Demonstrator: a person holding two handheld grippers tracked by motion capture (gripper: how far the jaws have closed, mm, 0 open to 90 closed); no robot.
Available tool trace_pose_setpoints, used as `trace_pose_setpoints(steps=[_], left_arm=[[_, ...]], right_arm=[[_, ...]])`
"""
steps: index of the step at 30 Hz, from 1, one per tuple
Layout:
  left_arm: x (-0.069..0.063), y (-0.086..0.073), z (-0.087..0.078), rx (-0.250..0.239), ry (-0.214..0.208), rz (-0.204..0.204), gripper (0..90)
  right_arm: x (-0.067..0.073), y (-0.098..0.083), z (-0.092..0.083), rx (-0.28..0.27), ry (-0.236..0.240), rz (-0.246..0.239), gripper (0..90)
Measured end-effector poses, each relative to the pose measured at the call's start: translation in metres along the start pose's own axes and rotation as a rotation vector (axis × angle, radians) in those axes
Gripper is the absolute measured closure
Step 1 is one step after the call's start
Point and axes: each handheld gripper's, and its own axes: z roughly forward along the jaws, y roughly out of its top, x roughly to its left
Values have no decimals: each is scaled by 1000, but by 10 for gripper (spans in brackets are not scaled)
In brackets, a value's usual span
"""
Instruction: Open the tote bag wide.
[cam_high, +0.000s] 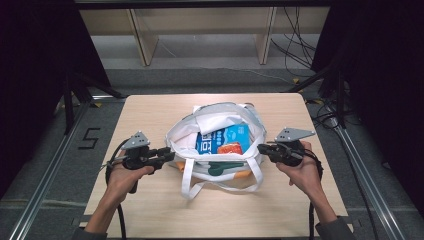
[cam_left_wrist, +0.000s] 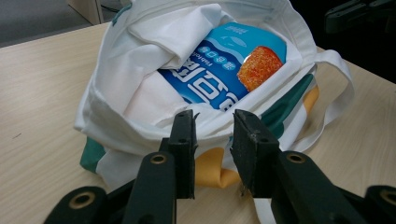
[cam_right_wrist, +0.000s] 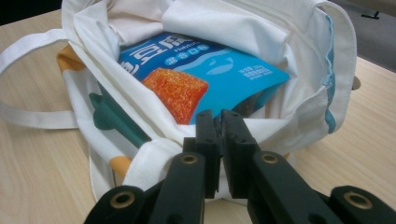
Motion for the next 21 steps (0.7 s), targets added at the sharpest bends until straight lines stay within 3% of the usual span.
trace_pose_setpoints(steps=[2, 4, 11, 13, 14, 15, 16, 17, 19, 21], left_arm=[[0, -3, -4, 3, 14, -16, 671], [2, -6, -6, 10, 19, -5, 658], [3, -14, -9, 22, 23, -17, 617], [2, -15, -10, 14, 33, -11, 592], [2, -15, -11, 11, 30, -21, 581], [3, -16, -12, 15, 34, -4, 571], [2, -17, -13, 13, 37, -13, 554], [2, -18, -14, 14, 35, -11, 541], [1, -20, -14, 14, 29, -21, 531], [2, -23, -15, 17, 32, -4, 505]], right_arm=[[1, -2, -3, -5, -16, 19, 857], [1, -3, -6, -6, -14, 37, 851], [-1, -10, -10, -15, -20, 15, 835], [2, -11, -13, -3, -17, 52, 830], [0, -12, -13, -14, -20, 18, 827], [1, -12, -13, -8, -15, 33, 823], [3, -13, -14, -8, -22, 57, 819], [1, -14, -14, -21, -25, 25, 813], [3, -15, -15, -19, -21, 46, 796], [2, -15, -17, -19, -18, 27, 769]])
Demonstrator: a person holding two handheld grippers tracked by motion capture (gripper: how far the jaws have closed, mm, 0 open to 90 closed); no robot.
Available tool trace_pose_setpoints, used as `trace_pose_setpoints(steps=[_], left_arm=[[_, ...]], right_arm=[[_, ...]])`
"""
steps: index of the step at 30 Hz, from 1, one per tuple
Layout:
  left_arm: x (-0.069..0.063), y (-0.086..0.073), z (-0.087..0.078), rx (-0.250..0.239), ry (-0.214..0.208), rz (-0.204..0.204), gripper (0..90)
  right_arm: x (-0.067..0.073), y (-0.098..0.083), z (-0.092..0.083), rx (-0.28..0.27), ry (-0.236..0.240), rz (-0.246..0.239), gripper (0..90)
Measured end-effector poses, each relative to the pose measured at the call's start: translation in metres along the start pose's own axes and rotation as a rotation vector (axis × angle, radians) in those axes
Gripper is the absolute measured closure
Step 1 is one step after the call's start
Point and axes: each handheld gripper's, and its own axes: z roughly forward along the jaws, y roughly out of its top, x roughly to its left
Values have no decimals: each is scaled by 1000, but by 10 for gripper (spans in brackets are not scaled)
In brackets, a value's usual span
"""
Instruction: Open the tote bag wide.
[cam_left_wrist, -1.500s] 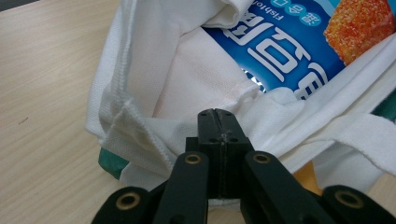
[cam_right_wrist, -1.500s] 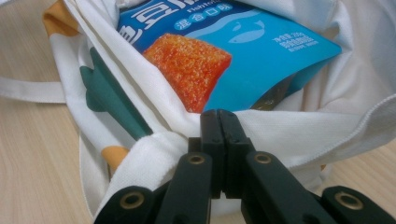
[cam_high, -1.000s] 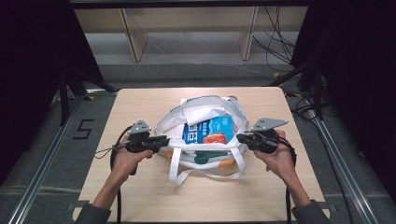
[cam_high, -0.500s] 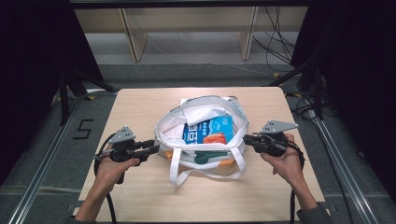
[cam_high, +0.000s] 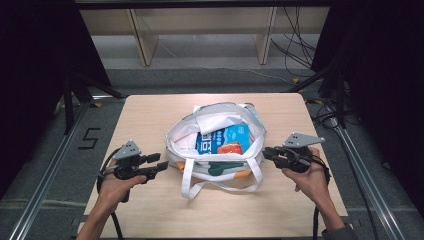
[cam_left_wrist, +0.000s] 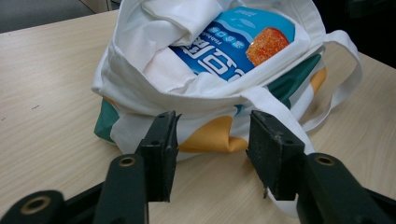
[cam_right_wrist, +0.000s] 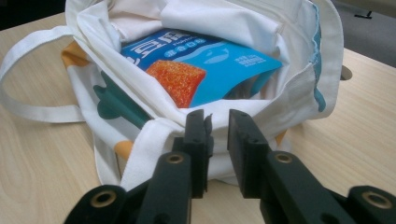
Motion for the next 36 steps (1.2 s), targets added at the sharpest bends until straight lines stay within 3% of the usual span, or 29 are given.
trace_pose_setpoints(steps=[4, 7, 8, 12, 15, 16, 17, 21, 22, 23, 24, 25, 27, 29, 34, 35, 36], left_arm=[[-2, -5, 1, 9, 2, -3, 469], [-4, -7, 0, 20, 10, -6, 414], [-4, -7, 1, 18, 2, -4, 410], [-5, -9, 1, 32, 1, 6, 384], [-8, -10, 1, 34, -7, 15, 365], [-9, -11, 2, 26, -13, 6, 361], [-11, -11, 2, 34, -7, 8, 353], [-16, -12, 2, 38, -14, 22, 338], [-18, -12, 3, 27, -17, 16, 335], [-19, -12, 2, 43, -16, 30, 332], [-19, -13, 3, 29, -29, 25, 330], [-19, -13, 2, 38, -24, 33, 328], [-21, -15, 2, 30, -20, 21, 324], [-21, -15, 1, 38, -29, 42, 322], [-26, -19, 0, 26, -21, 11, 321], [-27, -19, 0, 30, -26, 20, 320], [-27, -21, 0, 27, -28, 34, 320]], right_arm=[[3, -3, -1, -15, -4, 27, 680], [3, -4, -2, -21, -3, 21, 593], [6, -5, -2, -14, 2, 42, 587], [7, -6, -3, -13, 1, 10, 557], [10, -7, -5, -10, 7, 36, 530], [9, -7, -5, -25, 1, 12, 523], [12, -7, -6, -12, 4, 38, 513], [13, -10, -6, -21, -6, 11, 486], [16, -10, -7, -2, 10, 34, 486], [17, -11, -6, -17, 0, 22, 485], [17, -12, -6, -15, 0, 17, 479], [19, -12, -7, -2, 8, 34, 475], [20, -13, -7, -10, 0, 18, 462], [22, -15, -6, -14, 5, 23, 452], [24, -20, -6, -9, -1, 19, 430], [27, -21, -6, -9, -10, 40, 422], [25, -22, -5, -23, -11, 14, 414]])
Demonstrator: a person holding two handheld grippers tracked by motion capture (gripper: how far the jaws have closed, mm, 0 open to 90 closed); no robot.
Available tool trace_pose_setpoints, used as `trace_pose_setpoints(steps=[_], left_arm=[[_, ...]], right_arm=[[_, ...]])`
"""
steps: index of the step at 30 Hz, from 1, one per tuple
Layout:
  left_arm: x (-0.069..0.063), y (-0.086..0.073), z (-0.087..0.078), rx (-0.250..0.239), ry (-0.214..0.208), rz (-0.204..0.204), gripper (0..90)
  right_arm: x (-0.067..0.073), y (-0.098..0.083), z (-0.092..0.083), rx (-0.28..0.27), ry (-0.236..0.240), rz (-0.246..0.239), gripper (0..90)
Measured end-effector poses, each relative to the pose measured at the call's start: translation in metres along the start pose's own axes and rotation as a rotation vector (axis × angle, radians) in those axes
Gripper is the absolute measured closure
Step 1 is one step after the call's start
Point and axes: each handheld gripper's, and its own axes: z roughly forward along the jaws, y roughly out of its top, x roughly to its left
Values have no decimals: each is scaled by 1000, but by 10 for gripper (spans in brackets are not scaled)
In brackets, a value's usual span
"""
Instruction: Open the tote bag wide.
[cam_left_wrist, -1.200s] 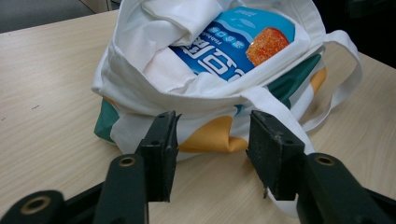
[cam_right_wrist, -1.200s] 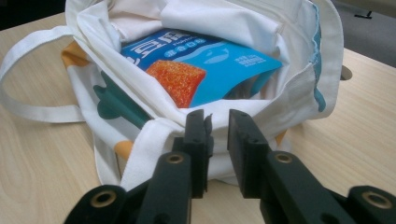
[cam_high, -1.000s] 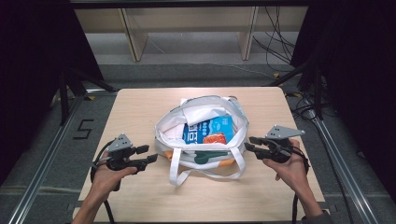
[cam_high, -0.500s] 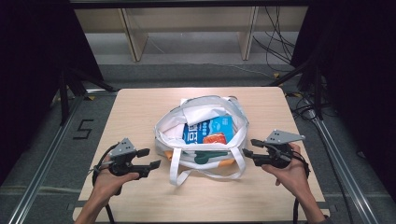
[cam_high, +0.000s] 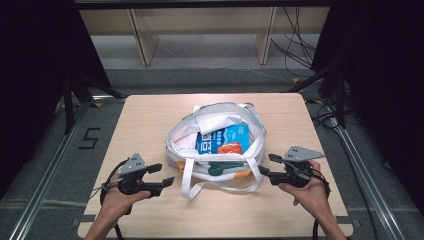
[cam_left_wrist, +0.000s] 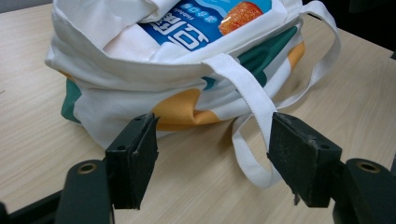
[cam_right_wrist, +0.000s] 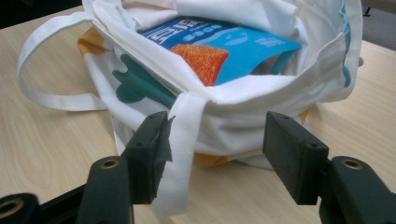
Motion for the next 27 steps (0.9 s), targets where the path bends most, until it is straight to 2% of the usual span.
trace_pose_setpoints(steps=[2, 3, 4, 5, 6, 11, 13, 14, 15, 16, 19, 20, 21, 22, 24, 25, 26, 27], left_arm=[[-2, -2, 1, 2, -10, -1, 320], [-3, -3, 1, 7, -13, -3, 320], [-5, -4, 1, 7, -7, -21, 319], [-5, -5, 1, 6, -12, -17, 318], [-6, -5, 1, 12, -10, -14, 318], [-8, -10, 3, 11, -22, -20, 314], [-8, -12, 3, 14, -16, -11, 314], [-8, -13, 4, 7, -20, -15, 313], [-7, -13, 3, 20, -17, -10, 313], [-9, -15, 4, 13, -14, -30, 313], [-8, -17, 3, 13, -12, -25, 313], [-8, -17, 3, 13, -17, -22, 312], [-9, -18, 2, 17, -17, -26, 311], [-10, -19, 3, 1, -22, -32, 309], [-10, -20, 2, 13, -22, -8, 300], [-11, -22, 3, 6, -22, -28, 292], [-11, -22, 2, 14, -20, -15, 289], [-11, -23, 2, 12, -21, -11, 289]], right_arm=[[1, -2, 0, 18, 11, 22, 407], [2, -3, 0, 10, -2, 22, 404], [3, -5, 0, 19, 3, 33, 402], [4, -6, 0, 15, 0, 35, 402], [2, -7, 0, 13, -1, 12, 401], [5, -12, 0, 17, -7, 34, 393], [5, -13, 0, 21, -1, 21, 390], [7, -13, 0, 29, -3, 39, 389], [6, -13, 1, 20, -2, 13, 388], [6, -14, 1, 16, -6, 10, 388], [11, -16, 0, 42, 5, 52, 385], [9, -17, 1, 30, 4, 30, 384], [10, -18, 0, 41, 11, 32, 383], [10, -20, 1, 36, 16, 44, 382], [10, -21, 0, 37, 3, 32, 379], [11, -23, 0, 34, 1, 34, 376], [10, -24, 0, 34, 3, 26, 375], [13, -25, -1, 40, 7, 48, 370]])
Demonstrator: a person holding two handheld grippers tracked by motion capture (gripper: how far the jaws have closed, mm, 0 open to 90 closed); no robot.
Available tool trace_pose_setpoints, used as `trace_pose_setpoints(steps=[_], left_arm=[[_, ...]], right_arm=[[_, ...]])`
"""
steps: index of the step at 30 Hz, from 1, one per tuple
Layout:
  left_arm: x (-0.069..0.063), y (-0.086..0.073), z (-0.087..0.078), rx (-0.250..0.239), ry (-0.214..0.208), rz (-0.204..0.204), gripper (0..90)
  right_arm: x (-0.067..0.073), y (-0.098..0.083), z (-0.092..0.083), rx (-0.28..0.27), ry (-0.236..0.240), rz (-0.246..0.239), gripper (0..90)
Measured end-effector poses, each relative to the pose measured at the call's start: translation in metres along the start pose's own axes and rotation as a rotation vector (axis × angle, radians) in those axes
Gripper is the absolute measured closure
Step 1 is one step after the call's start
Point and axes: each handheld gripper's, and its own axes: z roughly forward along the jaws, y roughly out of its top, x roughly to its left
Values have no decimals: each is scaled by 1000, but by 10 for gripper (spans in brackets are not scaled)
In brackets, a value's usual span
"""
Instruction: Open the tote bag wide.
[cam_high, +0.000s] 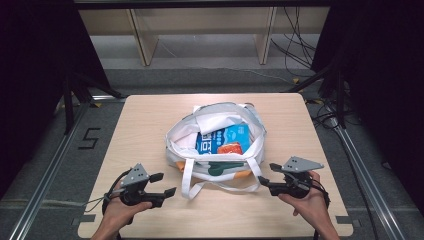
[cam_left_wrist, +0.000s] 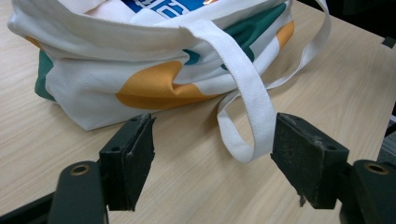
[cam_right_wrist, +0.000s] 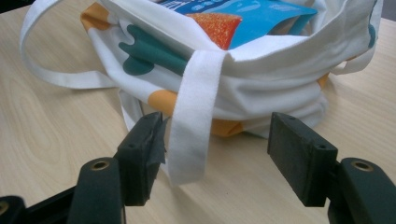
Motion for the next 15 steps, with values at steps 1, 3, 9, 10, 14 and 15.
trace_pose_setpoints(steps=[1, 3, 9, 10, 14, 15], left_arm=[[0, -1, 0, -2, 0, -5, 289], [0, -3, 0, -6, -1, 6, 285], [2, -10, -1, -12, -15, 13, 268], [2, -12, 0, -9, -4, -5, 266], [2, -17, -1, 4, -4, -11, 253], [1, -18, -1, 4, -5, -14, 253]], right_arm=[[0, -1, -1, -2, -5, -9, 361], [1, -3, -1, 1, -2, -9, 343], [1, -9, -2, -11, -18, -3, 298], [1, -10, -2, -20, -31, -3, 294], [5, -15, -1, -7, -31, 26, 280], [5, -17, -1, -3, -26, 21, 280]])
